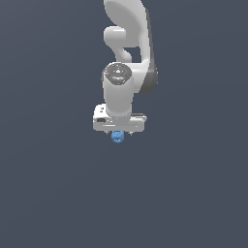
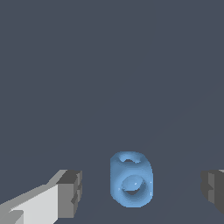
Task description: Pick up the object and move it to a goal position.
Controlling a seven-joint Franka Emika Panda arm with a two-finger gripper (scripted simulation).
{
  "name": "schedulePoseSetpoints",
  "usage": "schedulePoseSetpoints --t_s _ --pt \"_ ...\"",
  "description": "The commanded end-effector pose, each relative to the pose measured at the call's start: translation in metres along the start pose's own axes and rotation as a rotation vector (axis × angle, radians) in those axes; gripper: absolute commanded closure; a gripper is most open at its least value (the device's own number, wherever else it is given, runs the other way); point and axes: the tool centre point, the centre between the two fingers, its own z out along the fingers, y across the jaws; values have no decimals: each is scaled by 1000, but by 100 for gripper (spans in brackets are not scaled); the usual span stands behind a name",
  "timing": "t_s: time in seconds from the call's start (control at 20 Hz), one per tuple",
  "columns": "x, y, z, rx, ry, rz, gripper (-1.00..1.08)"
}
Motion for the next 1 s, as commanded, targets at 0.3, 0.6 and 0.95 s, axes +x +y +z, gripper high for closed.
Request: schedulePoseSetpoints --t_s 0.3,0.6,0.95 --pt "2 22 -5 2 11 58 -92" --pt "3 34 -8 3 17 88 -92" --pt "-5 30 3 7 20 75 -92"
